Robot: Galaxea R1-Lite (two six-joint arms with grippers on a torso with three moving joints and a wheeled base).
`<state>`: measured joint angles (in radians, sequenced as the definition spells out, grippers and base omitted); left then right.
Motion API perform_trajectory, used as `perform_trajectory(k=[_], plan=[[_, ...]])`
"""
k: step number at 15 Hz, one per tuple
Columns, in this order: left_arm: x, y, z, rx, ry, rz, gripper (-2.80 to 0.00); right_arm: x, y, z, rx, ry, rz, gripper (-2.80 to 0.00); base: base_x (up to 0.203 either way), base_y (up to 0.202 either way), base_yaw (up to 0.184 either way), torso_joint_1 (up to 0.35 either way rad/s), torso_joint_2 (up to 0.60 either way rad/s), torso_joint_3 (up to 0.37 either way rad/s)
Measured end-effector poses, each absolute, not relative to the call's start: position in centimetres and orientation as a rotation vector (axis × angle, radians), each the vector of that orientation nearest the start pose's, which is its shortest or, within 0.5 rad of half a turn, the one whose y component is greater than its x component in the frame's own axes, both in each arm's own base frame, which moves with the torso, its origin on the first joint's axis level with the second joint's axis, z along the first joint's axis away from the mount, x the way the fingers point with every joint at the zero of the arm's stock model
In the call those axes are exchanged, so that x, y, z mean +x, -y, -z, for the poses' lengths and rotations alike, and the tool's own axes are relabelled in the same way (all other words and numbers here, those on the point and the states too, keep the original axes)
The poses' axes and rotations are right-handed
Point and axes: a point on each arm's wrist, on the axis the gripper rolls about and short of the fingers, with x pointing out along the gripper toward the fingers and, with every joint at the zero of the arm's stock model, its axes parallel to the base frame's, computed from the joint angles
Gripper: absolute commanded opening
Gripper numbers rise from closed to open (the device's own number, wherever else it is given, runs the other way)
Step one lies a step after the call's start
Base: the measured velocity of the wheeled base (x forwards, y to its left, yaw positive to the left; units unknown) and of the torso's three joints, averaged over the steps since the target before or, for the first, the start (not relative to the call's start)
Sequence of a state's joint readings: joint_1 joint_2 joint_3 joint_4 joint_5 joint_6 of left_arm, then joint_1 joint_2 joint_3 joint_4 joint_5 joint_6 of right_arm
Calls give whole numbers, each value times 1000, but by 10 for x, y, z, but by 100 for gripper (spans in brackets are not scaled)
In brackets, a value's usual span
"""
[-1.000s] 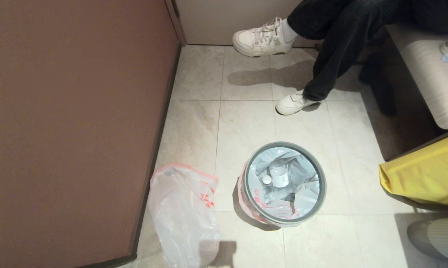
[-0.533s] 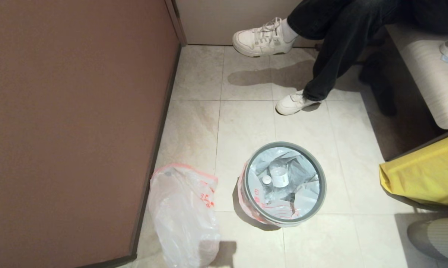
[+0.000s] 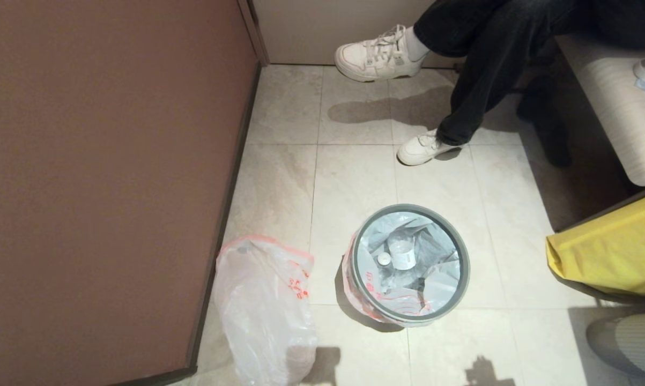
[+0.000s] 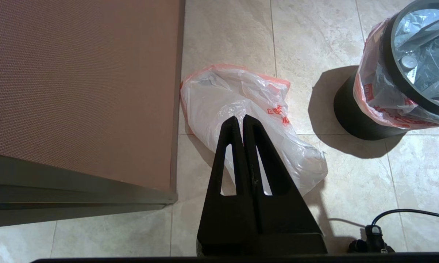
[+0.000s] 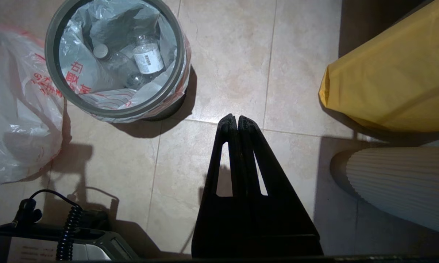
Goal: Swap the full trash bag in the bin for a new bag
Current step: Place the trash can ring on the floor
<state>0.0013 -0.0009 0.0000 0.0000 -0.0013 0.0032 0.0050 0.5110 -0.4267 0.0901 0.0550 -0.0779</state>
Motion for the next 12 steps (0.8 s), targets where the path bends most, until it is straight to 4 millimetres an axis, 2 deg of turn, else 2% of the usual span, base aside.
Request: perform_trajectory(k=[3, 6, 9, 12], plan=[[-23, 0, -75, 3, 0, 0, -280, 78, -2, -203, -84, -288, -92, -280, 0, 0, 0, 0, 0, 0], [-23, 0, -75, 3, 1, 0, -280, 151, -3, -196, -97, -413, -114, -280, 0, 0, 0, 0, 0, 0], [-23, 0, -75, 3, 1, 0, -280, 227, -7, -166, -104, -531, -137, -280, 0, 0, 0, 0, 0, 0], [-23, 0, -75, 3, 1, 0, -280, 289, -19, -129, -132, -589, -180, -280, 0, 0, 0, 0, 0, 0]])
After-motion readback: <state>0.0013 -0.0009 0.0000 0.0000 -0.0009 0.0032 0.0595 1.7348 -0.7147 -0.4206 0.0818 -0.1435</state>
